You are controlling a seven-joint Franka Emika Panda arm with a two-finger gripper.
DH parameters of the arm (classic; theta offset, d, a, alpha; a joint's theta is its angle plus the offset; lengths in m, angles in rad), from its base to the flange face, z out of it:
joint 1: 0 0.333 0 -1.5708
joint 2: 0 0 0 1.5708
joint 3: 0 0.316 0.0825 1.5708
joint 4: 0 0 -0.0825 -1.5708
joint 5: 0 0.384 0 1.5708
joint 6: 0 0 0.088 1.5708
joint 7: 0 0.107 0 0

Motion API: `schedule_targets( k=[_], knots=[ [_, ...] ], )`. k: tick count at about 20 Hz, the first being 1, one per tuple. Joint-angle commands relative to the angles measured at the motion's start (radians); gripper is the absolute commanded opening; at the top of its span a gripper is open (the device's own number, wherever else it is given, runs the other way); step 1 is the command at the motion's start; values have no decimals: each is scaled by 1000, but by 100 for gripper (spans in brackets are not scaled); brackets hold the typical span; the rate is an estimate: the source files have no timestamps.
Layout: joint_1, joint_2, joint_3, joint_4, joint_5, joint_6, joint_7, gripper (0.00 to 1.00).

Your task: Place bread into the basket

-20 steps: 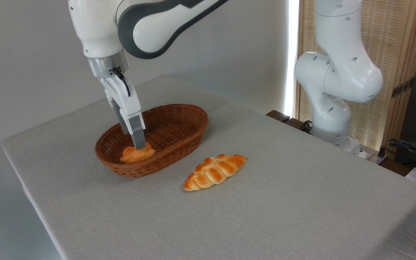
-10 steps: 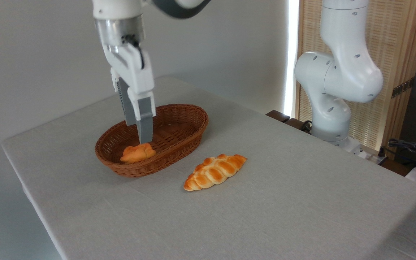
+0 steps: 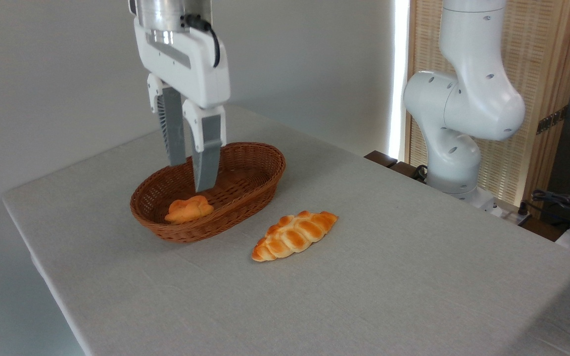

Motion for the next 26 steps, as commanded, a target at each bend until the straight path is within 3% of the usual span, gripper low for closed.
schedule_targets(
  k=[1,5,11,26],
  knots=[
    [-6,19,32,72,-41,-124,3,100],
    [-12,18,75,72,-72,-174,-14,100],
    [-17,18,101,71,-74,-219,-16,100],
    [-37,19,95,71,40,-202,-24,100]
  ],
)
